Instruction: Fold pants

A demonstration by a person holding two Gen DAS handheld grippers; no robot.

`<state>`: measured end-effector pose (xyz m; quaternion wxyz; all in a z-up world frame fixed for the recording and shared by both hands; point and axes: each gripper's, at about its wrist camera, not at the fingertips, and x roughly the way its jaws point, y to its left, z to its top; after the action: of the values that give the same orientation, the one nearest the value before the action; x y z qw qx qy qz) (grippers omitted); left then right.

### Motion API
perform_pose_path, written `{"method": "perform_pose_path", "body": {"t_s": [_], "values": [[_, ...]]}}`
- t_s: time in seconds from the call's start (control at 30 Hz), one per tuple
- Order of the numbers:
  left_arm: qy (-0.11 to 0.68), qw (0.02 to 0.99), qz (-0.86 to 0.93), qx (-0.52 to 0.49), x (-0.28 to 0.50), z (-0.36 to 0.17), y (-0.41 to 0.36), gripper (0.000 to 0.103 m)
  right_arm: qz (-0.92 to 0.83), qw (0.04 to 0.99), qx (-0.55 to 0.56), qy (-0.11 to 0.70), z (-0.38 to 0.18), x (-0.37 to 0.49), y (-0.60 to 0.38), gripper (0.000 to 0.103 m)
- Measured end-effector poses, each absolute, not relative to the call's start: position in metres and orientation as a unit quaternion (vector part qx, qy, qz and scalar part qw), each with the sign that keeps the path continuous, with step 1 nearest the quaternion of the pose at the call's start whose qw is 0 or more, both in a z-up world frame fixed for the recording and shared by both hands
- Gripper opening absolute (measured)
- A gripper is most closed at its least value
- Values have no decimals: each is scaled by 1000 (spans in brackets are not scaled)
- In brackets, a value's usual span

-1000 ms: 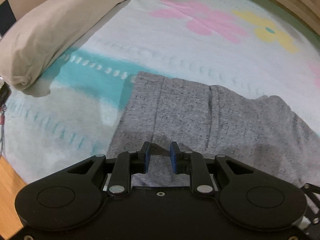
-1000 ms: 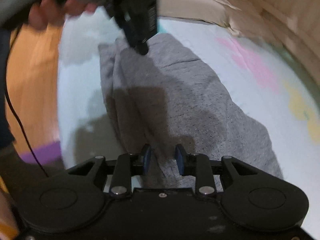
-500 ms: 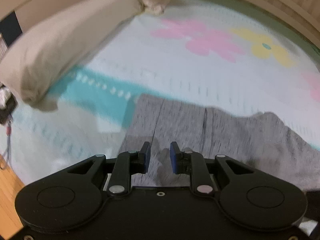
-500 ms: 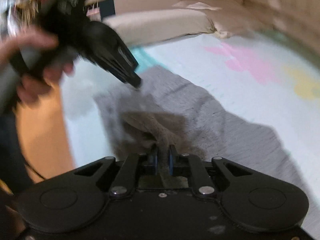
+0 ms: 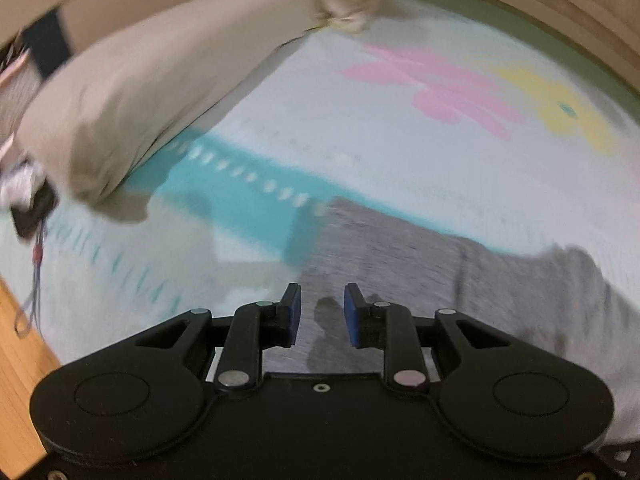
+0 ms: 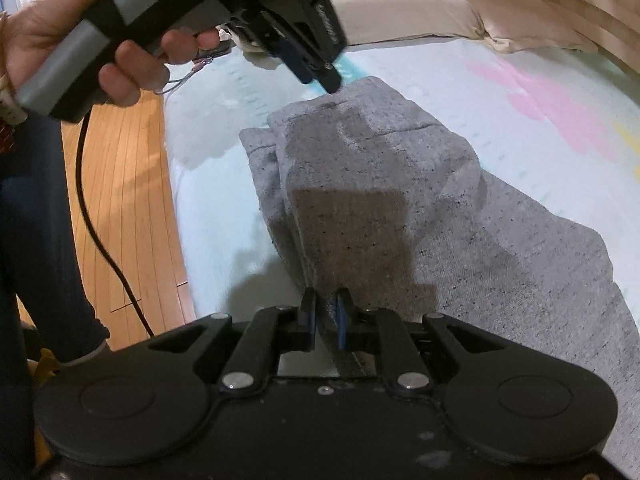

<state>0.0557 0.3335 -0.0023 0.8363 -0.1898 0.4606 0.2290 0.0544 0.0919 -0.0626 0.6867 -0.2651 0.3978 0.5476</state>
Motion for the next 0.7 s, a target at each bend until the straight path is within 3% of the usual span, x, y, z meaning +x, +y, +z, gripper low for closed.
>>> {"method": "perform_pose_path", "body": {"t_s": [0.2, 0.43, 0.7], "values": [[472, 823, 218, -230, 56, -19, 353, 36, 545, 686, -265, 403, -63, 56, 94, 12], [497, 809, 233, -208, 55, -29, 346, 40, 543, 688, -263, 403, -62, 57, 93, 12], [494, 792, 196, -299, 19, -27, 340, 45, 544, 686, -270, 402, -65, 57, 97, 12]]}}
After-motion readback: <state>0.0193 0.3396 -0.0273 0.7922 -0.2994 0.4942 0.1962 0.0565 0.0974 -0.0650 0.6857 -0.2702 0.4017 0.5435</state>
